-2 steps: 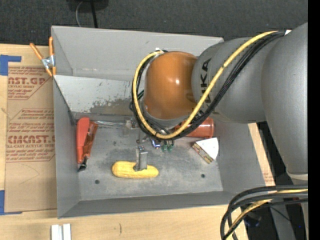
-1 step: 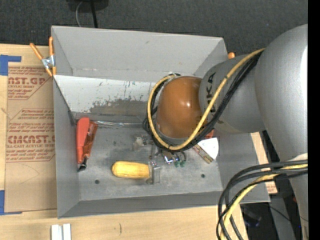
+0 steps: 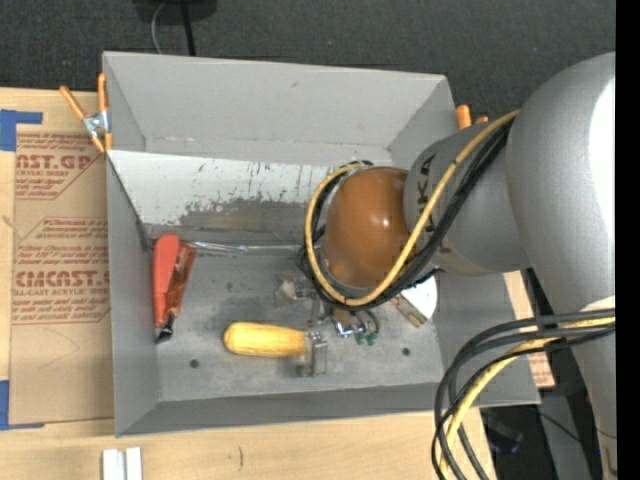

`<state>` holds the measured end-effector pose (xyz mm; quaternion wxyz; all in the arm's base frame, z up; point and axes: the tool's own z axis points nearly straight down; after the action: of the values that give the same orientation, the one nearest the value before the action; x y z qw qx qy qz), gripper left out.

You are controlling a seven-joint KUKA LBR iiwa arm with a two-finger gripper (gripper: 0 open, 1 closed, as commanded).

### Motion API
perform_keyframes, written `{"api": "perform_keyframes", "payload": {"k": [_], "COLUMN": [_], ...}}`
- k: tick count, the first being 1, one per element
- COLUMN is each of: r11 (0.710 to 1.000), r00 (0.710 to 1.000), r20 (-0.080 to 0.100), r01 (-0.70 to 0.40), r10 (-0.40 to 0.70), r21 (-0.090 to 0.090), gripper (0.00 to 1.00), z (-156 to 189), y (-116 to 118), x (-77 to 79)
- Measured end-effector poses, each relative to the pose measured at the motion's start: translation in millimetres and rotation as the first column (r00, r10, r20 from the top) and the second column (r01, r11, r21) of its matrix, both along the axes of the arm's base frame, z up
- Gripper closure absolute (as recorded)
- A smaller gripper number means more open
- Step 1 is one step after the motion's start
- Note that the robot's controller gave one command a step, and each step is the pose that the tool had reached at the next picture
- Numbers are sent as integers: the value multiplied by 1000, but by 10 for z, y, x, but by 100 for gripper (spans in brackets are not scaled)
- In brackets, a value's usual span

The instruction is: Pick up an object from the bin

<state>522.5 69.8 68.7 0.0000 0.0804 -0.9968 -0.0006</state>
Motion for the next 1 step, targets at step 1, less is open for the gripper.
{"api": "perform_keyframes", "payload": {"k": [1], "r11": [984], "r00": [984], "r20": [5], "r01": [-178], "r10": [178], "r21": [3], "gripper": [100], "z": [11], "y": [508], "x": [-132]}}
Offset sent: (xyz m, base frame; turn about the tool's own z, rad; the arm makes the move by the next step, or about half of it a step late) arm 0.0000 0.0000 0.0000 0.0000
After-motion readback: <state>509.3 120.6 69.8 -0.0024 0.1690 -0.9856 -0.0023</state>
